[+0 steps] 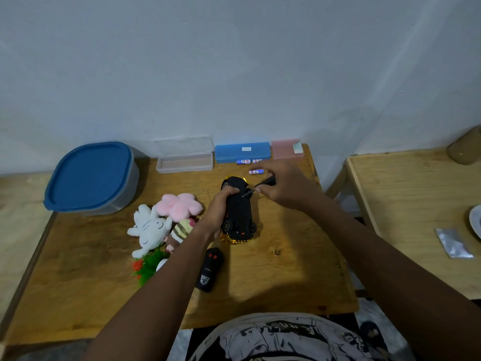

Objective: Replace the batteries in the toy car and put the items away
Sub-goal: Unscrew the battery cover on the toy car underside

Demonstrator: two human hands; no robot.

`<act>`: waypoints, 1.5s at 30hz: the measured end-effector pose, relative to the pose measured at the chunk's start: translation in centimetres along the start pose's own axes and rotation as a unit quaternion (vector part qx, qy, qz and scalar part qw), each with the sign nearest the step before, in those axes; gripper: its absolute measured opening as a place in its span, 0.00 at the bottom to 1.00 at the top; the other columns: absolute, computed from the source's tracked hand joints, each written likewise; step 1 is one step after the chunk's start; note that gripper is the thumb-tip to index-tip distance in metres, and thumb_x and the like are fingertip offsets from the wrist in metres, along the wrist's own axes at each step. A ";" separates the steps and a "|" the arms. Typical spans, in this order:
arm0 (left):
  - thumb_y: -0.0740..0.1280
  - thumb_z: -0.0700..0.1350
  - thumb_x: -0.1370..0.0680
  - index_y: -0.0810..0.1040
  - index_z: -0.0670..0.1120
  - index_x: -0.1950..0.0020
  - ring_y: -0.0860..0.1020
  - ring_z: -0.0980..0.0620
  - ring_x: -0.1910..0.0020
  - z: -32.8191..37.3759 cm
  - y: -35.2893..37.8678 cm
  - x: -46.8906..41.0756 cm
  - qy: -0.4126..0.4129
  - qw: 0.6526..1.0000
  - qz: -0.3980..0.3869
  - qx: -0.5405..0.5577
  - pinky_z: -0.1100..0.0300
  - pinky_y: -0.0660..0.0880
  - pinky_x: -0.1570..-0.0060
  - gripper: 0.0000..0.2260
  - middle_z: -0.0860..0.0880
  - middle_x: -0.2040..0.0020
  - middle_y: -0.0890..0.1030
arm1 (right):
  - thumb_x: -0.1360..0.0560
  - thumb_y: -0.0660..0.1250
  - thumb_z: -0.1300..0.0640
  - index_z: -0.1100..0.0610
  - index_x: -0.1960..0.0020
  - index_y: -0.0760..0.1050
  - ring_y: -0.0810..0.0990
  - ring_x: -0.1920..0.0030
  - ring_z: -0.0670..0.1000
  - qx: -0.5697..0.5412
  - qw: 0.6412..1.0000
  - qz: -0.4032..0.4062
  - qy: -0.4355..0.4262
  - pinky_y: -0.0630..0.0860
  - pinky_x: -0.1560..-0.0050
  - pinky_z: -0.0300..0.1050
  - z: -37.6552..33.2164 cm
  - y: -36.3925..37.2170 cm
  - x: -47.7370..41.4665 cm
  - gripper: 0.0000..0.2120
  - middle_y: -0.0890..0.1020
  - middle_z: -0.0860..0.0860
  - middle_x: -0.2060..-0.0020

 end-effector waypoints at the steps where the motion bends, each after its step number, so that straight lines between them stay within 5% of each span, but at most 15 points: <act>1: 0.60 0.53 0.20 0.75 0.42 0.35 0.79 0.43 0.54 0.0 -0.1 -0.1 -0.006 1.000 0.002 -0.010 0.53 0.77 0.56 0.19 0.40 0.50 0.80 | 0.28 0.74 0.53 0.50 0.35 0.76 0.78 0.48 0.53 0.011 1.000 -0.001 -0.001 0.76 0.46 0.50 0.1 0.1 0.0 0.22 0.82 0.51 0.44; 5: 0.61 0.53 0.20 0.76 0.39 0.35 0.80 0.43 0.54 -0.3 -0.3 -0.4 -0.022 0.999 0.012 -0.024 0.51 0.76 0.53 0.21 0.39 0.50 0.81 | 0.23 0.60 0.39 0.50 0.37 0.78 0.80 0.55 0.50 0.098 0.994 0.040 0.007 0.76 0.59 0.44 0.5 0.2 0.3 0.22 0.84 0.50 0.52; 8: 0.62 0.53 0.21 0.76 0.39 0.35 0.79 0.42 0.51 -0.4 -0.2 -0.5 -0.021 0.999 0.017 -0.026 0.50 0.75 0.50 0.22 0.39 0.49 0.81 | 0.20 0.62 0.48 0.52 0.35 0.77 0.77 0.61 0.48 0.067 0.996 0.059 -0.001 0.68 0.64 0.41 0.4 0.3 0.2 0.17 0.84 0.52 0.55; 13: 0.61 0.53 0.20 0.77 0.41 0.37 0.79 0.41 0.50 -0.4 -0.1 -0.4 -0.023 0.999 0.012 -0.024 0.48 0.75 0.47 0.19 0.39 0.48 0.81 | 0.27 0.73 0.58 0.51 0.30 0.72 0.77 0.53 0.51 -0.014 1.000 0.010 -0.018 0.73 0.50 0.44 -0.2 -0.4 0.1 0.27 0.82 0.51 0.46; 20: 0.63 0.53 0.21 0.76 0.39 0.34 0.80 0.42 0.51 -0.3 0.1 -0.3 -0.028 0.999 0.012 -0.027 0.50 0.77 0.51 0.22 0.33 0.42 0.81 | 0.21 0.65 0.49 0.57 0.37 0.79 0.79 0.57 0.51 0.074 0.995 0.070 -0.011 0.73 0.59 0.45 0.3 -0.3 0.0 0.17 0.85 0.54 0.54; 26: 0.63 0.53 0.22 0.75 0.40 0.35 0.80 0.42 0.52 -0.3 0.1 -0.5 -0.021 0.999 0.023 -0.025 0.50 0.77 0.52 0.22 0.35 0.46 0.82 | 0.26 0.72 0.58 0.50 0.27 0.68 0.70 0.61 0.45 -0.026 1.000 -0.005 -0.003 0.64 0.59 0.35 0.1 -0.5 0.1 0.30 0.72 0.36 0.61; 29: 0.65 0.56 0.26 0.76 0.41 0.35 0.81 0.41 0.50 -0.3 0.3 -0.5 -0.018 0.999 0.018 -0.030 0.47 0.76 0.48 0.25 0.35 0.41 0.82 | 0.24 0.69 0.50 0.54 0.33 0.75 0.78 0.54 0.53 0.049 0.998 0.022 -0.021 0.74 0.52 0.46 0.2 -0.6 0.0 0.21 0.83 0.49 0.52; 32: 0.66 0.56 0.26 0.76 0.41 0.35 0.81 0.42 0.51 -0.3 0.4 -0.4 -0.031 0.999 0.019 -0.030 0.48 0.77 0.50 0.25 0.36 0.44 0.82 | 0.20 0.64 0.50 0.56 0.33 0.76 0.78 0.57 0.52 0.050 0.998 0.044 -0.006 0.70 0.57 0.45 0.4 -0.3 -0.1 0.18 0.84 0.55 0.53; 37: 0.63 0.53 0.22 0.76 0.40 0.36 0.80 0.42 0.52 -0.5 0.0 -0.8 -0.026 0.999 0.022 -0.027 0.50 0.76 0.52 0.21 0.39 0.49 0.82 | 0.28 0.71 0.65 0.50 0.23 0.61 0.77 0.65 0.51 -0.079 0.997 -0.015 -0.002 0.75 0.63 0.35 -0.1 -0.7 0.3 0.37 0.78 0.54 0.64; 42: 0.64 0.54 0.24 0.77 0.41 0.36 0.80 0.42 0.50 -0.6 0.4 -0.9 -0.025 0.999 0.019 -0.039 0.49 0.76 0.49 0.22 0.35 0.42 0.82 | 0.22 0.66 0.49 0.56 0.31 0.73 0.80 0.53 0.55 0.054 0.998 0.033 0.011 0.73 0.57 0.45 0.1 -0.7 -0.1 0.21 0.83 0.56 0.53; 45: 0.65 0.54 0.25 0.77 0.40 0.36 0.80 0.42 0.50 -0.9 0.3 -1.1 -0.030 0.999 0.018 -0.040 0.50 0.76 0.50 0.23 0.35 0.42 0.82 | 0.20 0.64 0.53 0.58 0.32 0.75 0.78 0.52 0.52 0.037 0.999 0.029 0.020 0.68 0.58 0.39 0.6 -0.5 -0.1 0.18 0.83 0.57 0.47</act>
Point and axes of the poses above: each hand's wrist, its own x-axis away from the middle knuckle, its own y-axis out of the palm, z = x × y, the point moved 2 cm from there along -x, towards the middle knuckle
